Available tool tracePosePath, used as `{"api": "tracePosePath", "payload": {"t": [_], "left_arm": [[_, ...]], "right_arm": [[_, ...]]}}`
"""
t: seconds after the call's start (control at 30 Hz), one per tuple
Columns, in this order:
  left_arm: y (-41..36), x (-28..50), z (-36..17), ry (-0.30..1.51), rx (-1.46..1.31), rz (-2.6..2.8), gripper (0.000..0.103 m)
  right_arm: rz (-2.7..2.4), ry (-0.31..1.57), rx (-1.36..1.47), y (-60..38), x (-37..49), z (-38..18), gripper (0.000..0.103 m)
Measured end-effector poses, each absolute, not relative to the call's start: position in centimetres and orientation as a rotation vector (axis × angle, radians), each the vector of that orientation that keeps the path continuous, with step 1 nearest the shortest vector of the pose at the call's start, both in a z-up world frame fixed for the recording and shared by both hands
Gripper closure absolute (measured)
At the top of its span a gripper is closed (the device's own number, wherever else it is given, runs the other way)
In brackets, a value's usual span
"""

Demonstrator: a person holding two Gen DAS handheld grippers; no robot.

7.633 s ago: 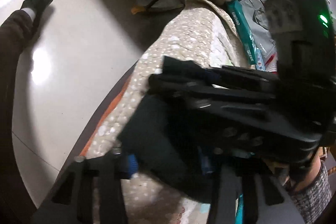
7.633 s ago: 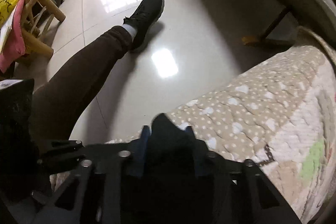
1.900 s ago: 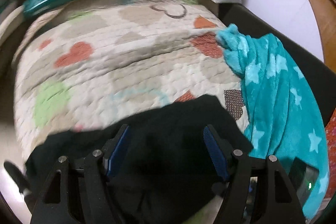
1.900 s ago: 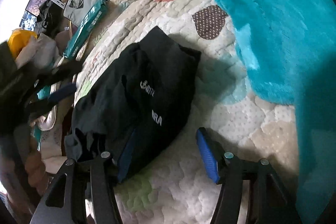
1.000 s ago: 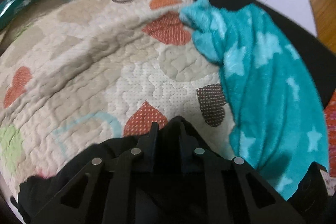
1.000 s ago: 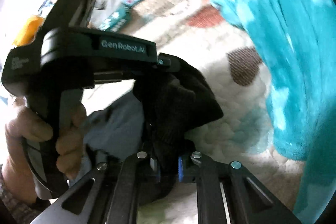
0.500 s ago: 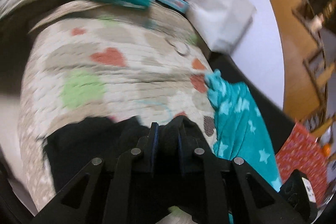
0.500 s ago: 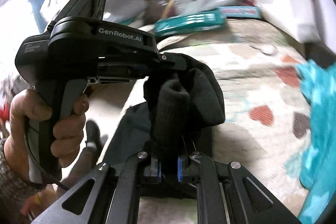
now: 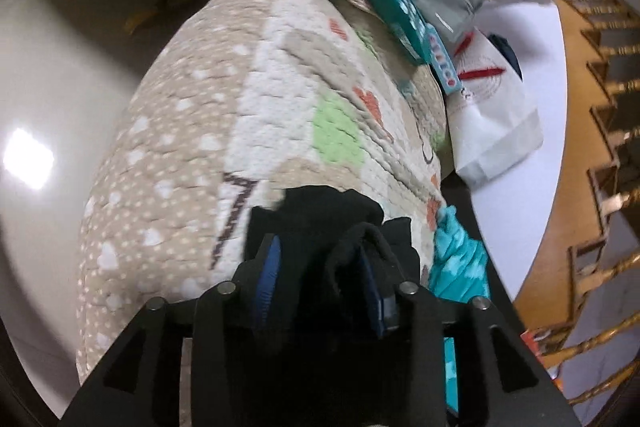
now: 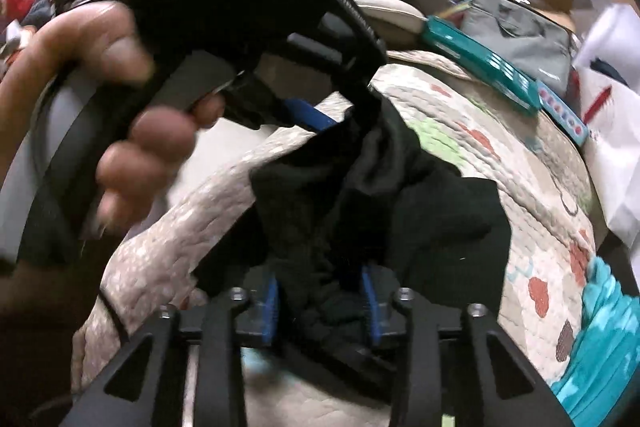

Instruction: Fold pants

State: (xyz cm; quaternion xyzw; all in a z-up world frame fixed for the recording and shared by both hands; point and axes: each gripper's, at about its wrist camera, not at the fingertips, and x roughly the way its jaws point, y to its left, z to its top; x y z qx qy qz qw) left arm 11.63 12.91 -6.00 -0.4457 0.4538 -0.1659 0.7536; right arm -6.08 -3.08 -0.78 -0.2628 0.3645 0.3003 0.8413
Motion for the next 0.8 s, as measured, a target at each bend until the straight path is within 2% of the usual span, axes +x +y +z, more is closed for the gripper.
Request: {"api": "tracePosePath", "payload": {"t": [0.13,0.3,0.4,0.57,0.67,0.8], "left_arm": [[13.8,10.9,-5.8,0.992,-0.965,-0.333,0.065],[14.7,10.1,-5.5,0.996,-0.976,-0.253,0.054],[15.9,9.5,-5.8,0.996,-0.993,-0.178,0.05],[17.9,7.4,-5.5,0.977,-1.029,-0.062,0.05],[16.5,6.8,-2.7,0.952,-0.91,-0.045,0.05],[12.5,7.4,0.6,0.941,-0.724,-0.074,0.04]], "right_arm": [[0.677,0.773,-0.537,-3.7,-7.8,-0.7,0.046],[0.72,0.775,-0.528,-5.3,-9.5,0.3,0.036],[0.715,0.78,-0.523,-7.1,-10.2,0.9,0.034],[0.657,0.803,-0.438,-11.2,-9.7,2.3,0.033],[0.611,0.8,-0.361,-12.9,-8.2,3.2,0.033],[0.55,0.811,-0.234,-14.7,-6.1,4.1,0.033]]}}
